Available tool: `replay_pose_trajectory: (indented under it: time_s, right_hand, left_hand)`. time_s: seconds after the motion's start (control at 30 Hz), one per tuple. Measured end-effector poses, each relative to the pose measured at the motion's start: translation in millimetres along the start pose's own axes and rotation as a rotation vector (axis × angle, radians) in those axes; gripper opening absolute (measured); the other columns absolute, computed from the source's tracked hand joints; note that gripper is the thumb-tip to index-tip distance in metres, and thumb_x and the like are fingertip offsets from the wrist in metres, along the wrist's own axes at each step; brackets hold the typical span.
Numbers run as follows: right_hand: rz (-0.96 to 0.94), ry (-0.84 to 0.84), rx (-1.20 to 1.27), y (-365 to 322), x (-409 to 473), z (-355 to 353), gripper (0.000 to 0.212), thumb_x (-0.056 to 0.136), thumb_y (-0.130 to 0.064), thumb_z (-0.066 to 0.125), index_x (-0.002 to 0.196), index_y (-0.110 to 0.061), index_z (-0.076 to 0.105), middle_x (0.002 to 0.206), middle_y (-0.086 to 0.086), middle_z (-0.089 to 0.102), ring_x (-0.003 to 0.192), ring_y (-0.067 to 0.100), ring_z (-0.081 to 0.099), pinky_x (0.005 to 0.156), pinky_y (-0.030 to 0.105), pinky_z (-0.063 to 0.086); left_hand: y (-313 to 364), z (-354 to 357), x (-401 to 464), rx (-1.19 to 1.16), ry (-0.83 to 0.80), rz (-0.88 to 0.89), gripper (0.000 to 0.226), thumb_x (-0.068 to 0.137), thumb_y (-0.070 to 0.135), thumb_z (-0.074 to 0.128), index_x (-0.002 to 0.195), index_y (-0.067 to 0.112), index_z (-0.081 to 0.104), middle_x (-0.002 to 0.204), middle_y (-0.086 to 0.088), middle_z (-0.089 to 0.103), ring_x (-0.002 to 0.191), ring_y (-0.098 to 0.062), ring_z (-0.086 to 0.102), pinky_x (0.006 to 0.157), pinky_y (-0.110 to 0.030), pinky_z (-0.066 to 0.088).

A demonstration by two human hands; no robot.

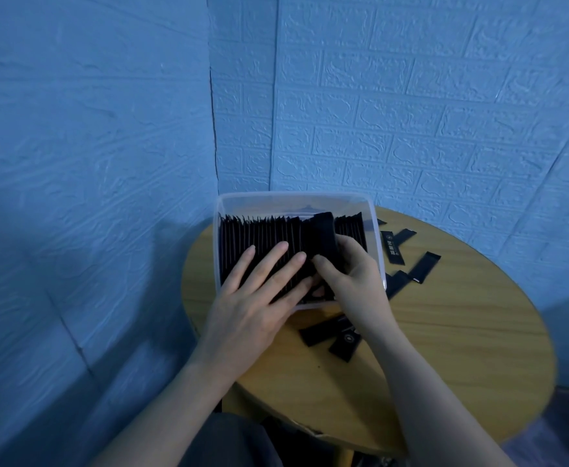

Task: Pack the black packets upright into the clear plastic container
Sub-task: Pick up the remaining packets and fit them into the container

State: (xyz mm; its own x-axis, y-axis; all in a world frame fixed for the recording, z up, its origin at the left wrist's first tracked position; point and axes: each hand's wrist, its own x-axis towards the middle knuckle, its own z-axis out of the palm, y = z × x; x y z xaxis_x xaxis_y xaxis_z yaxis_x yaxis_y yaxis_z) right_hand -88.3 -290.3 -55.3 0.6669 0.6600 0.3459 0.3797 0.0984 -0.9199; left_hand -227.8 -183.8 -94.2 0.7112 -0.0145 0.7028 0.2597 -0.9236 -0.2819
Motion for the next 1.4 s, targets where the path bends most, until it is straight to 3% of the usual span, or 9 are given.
replay_pose_trajectory:
  time_s: [0.1, 0.27, 0.43, 0.63, 0.73, 1.03, 1.13, 1.23, 1.4]
  right_hand:
    - [-0.051, 0.045, -0.088, 1, -2, 1, 0.028, 0.092, -0.013, 0.061, 0.121, -0.016, 0.062, 0.108, -0.002, 0.065, 0.099, 0.011, 0.064, 0.079, 0.026, 0.056]
    - [-0.084, 0.144, -0.225, 2, -4, 1, 0.025, 0.090, -0.022, 0.065, 0.115, -0.020, 0.068, 0.103, -0.006, 0.065, 0.097, 0.005, 0.061, 0.088, 0.034, 0.054]
    - [-0.067, 0.145, -0.082, 0, -5, 1, 0.028, 0.088, -0.018, 0.069, 0.114, -0.025, 0.062, 0.084, -0.005, 0.068, 0.080, 0.005, 0.065, 0.068, 0.018, 0.053]
    - [-0.092, 0.178, -0.170, 4, -7, 4, 0.032, 0.083, -0.030, 0.074, 0.111, -0.024, 0.060, 0.082, -0.006, 0.062, 0.076, 0.006, 0.058, 0.064, 0.022, 0.052]
    - [-0.099, 0.173, -0.134, 3, -7, 2, 0.023, 0.087, -0.031, 0.069, 0.108, -0.023, 0.062, 0.080, -0.005, 0.062, 0.072, 0.004, 0.057, 0.065, 0.023, 0.051]
    - [-0.231, -0.012, -0.189, 5, -10, -2, 0.033, 0.094, -0.014, 0.060, 0.125, -0.024, 0.062, 0.103, -0.011, 0.066, 0.093, 0.004, 0.060, 0.083, 0.027, 0.052]
    - [-0.283, -0.137, -0.223, 4, -12, -11, 0.043, 0.093, -0.010, 0.055, 0.133, -0.025, 0.055, 0.108, -0.008, 0.064, 0.094, 0.006, 0.060, 0.079, 0.026, 0.052]
    - [-0.313, -0.292, -0.259, 6, -15, -21, 0.056, 0.086, -0.016, 0.055, 0.141, -0.022, 0.046, 0.111, -0.011, 0.056, 0.088, 0.010, 0.058, 0.069, 0.023, 0.052]
    - [-0.444, -0.305, -0.572, 14, -14, -24, 0.072, 0.083, -0.042, 0.058, 0.149, -0.025, 0.033, 0.125, -0.012, 0.047, 0.101, 0.009, 0.054, 0.088, 0.036, 0.049]
  left_hand:
    - [0, 0, 0, -0.004, 0.002, -0.014, 0.047, 0.090, 0.020, 0.071, 0.135, 0.022, 0.057, 0.151, -0.006, 0.043, 0.144, -0.028, 0.033, 0.113, -0.056, 0.031]
    - [0, 0, 0, -0.033, 0.012, -0.006, 0.043, 0.090, 0.018, 0.071, 0.131, 0.023, 0.061, 0.150, -0.006, 0.045, 0.144, -0.028, 0.034, 0.113, -0.056, 0.031]
    - [2, -3, 0, 0.022, 0.046, 0.036, 0.034, 0.094, 0.021, 0.064, 0.128, 0.025, 0.063, 0.147, -0.005, 0.049, 0.140, -0.029, 0.040, 0.110, -0.054, 0.035]
    - [4, -5, -1, 0.028, 0.075, 0.039, 0.028, 0.096, 0.022, 0.060, 0.124, 0.025, 0.066, 0.144, -0.007, 0.052, 0.138, -0.027, 0.043, 0.109, -0.051, 0.036]
    - [4, -4, -1, 0.010, 0.071, 0.030, 0.028, 0.097, 0.023, 0.060, 0.124, 0.025, 0.066, 0.144, -0.007, 0.052, 0.139, -0.027, 0.042, 0.109, -0.051, 0.036]
    - [3, -3, -3, 0.011, 0.074, 0.023, 0.032, 0.096, 0.022, 0.062, 0.128, 0.024, 0.063, 0.146, -0.007, 0.050, 0.138, -0.028, 0.043, 0.107, -0.050, 0.039]
    - [2, -3, -2, 0.027, 0.086, 0.017, 0.034, 0.096, 0.022, 0.063, 0.130, 0.023, 0.062, 0.145, -0.008, 0.051, 0.136, -0.028, 0.046, 0.104, -0.048, 0.041]
    - [1, -2, -2, 0.025, 0.087, 0.025, 0.038, 0.095, 0.021, 0.064, 0.133, 0.022, 0.060, 0.146, -0.009, 0.049, 0.136, -0.028, 0.046, 0.105, -0.048, 0.040]
    - [2, -1, -2, 0.109, 0.044, 0.055, 0.046, 0.096, 0.022, 0.061, 0.141, 0.018, 0.050, 0.149, -0.011, 0.046, 0.136, -0.029, 0.045, 0.106, -0.047, 0.036]
